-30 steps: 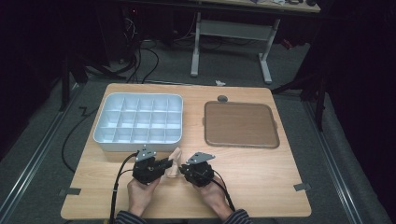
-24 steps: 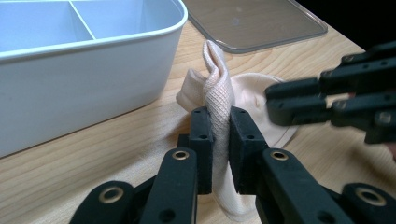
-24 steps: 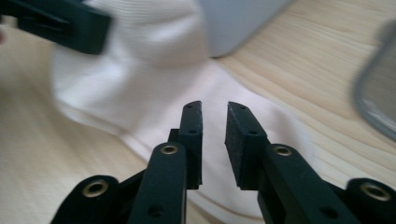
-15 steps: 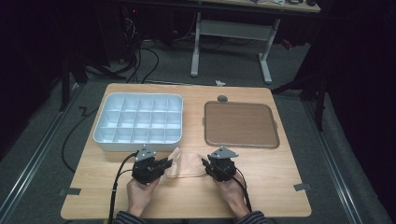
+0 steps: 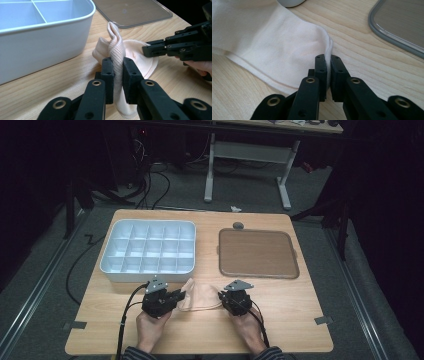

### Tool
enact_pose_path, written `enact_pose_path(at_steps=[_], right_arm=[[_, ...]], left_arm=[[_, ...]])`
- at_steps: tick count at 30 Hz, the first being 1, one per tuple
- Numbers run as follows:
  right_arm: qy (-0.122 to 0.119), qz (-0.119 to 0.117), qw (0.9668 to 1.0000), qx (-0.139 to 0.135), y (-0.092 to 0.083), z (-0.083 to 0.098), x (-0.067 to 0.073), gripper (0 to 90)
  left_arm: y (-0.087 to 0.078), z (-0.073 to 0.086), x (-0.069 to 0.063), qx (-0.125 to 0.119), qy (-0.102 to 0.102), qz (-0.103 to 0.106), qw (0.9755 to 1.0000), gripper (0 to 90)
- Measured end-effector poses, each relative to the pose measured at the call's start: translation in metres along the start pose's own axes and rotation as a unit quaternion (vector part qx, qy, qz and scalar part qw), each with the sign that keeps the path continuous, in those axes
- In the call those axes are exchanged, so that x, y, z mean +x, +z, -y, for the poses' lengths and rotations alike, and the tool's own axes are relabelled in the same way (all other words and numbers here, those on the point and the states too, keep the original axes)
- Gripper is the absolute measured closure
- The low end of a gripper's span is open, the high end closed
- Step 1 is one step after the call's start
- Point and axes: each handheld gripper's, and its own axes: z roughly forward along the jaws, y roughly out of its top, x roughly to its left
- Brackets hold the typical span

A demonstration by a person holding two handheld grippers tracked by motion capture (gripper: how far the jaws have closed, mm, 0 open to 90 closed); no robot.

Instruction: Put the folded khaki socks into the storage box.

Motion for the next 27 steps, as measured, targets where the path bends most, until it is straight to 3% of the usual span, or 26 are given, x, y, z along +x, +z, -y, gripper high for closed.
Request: enact_pose_path(at_steps=[16, 27], right_arm=[[-0.015, -0.035, 0.9993, -0.002, 0.008, -0.006, 0.019, 86.1], [-0.017, -0.044, 0.9989, -0.003, 0.011, -0.007, 0.022, 86.1]], left_arm=[[0.009, -0.006, -0.012, 0.019, 0.027, 0.01, 0.9994, 80.3], [0.023, -0.005, -0.016, 0.039, 0.028, 0.013, 0.9987, 80.0]])
